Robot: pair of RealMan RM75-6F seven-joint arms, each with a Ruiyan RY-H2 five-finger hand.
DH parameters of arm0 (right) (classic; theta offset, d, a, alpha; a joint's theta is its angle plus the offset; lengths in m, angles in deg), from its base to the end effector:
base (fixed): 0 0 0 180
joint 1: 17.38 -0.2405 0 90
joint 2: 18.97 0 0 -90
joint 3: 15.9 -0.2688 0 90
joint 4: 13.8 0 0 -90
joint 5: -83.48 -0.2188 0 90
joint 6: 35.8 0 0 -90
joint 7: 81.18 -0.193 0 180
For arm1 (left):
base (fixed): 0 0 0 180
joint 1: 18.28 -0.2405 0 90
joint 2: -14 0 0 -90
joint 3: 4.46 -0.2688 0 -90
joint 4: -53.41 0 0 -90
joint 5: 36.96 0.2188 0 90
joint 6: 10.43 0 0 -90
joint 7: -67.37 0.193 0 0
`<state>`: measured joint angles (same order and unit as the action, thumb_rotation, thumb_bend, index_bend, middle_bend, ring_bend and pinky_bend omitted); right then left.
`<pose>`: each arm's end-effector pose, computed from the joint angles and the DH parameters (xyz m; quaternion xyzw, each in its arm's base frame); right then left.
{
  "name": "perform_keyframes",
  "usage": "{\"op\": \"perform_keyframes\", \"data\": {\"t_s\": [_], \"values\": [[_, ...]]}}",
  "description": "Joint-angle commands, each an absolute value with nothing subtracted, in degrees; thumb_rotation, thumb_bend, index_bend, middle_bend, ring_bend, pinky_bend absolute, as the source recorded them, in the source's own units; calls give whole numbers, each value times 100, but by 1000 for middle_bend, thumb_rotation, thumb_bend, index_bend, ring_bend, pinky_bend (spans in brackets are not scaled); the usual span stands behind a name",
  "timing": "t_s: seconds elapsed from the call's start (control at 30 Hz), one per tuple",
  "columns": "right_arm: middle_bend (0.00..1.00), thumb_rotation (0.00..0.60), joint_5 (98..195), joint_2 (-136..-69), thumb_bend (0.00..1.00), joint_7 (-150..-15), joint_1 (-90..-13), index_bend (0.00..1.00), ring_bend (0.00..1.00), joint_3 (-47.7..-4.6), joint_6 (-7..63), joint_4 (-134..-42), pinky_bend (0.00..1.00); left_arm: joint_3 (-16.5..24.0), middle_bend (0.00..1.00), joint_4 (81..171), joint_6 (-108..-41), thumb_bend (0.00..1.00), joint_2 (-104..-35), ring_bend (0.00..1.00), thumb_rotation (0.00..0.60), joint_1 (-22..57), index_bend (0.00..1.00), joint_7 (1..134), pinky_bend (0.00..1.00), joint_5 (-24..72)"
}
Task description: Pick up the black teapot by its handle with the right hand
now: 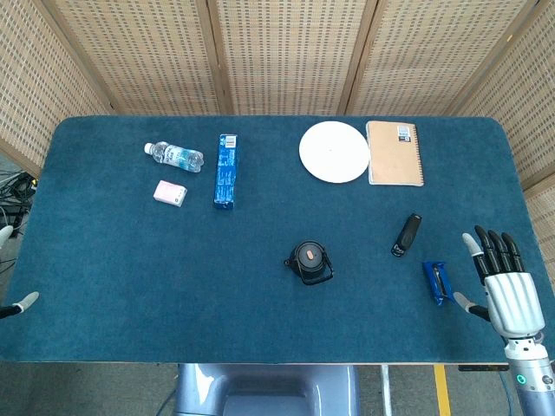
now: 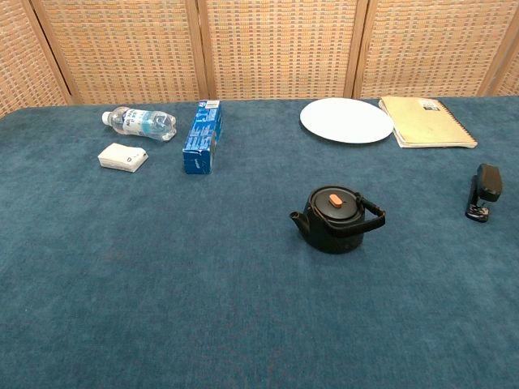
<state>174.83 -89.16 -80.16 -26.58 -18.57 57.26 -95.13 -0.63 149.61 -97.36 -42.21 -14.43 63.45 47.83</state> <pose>-0.3085 -0.2547 0.1548 0.6208 -0.2738 0.4376 0.5901 -0.3230 0.2290 0.2061 -0.5755 -0.3794 -0.3981 0.6053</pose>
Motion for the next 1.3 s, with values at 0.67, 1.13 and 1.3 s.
{"op": "perform_keyframes", "data": {"t_s": [0.67, 1.13, 1.3], "values": [[0, 600, 18155, -8344, 0, -7576, -3811, 0, 0, -1767, 3777, -11119, 0, -1, 0, 14989, -9571, 0, -4242, 0, 600, -1352, 0, 6431, 0, 4617], [170, 600, 16652, -8867, 0, -7024, -5053, 151, 147, -2376, 1884, -11984, 0, 58, 0, 14895, -9397, 0, -4219, 0, 600, -1298, 0, 6276, 0, 4408], [259, 600, 15895, -9255, 0, -6411, -5167, 231, 233, -2477, 1820, -11936, 0, 62, 0, 14879, -9369, 0, -4214, 0, 600, -1286, 0, 6241, 0, 4395]]}}
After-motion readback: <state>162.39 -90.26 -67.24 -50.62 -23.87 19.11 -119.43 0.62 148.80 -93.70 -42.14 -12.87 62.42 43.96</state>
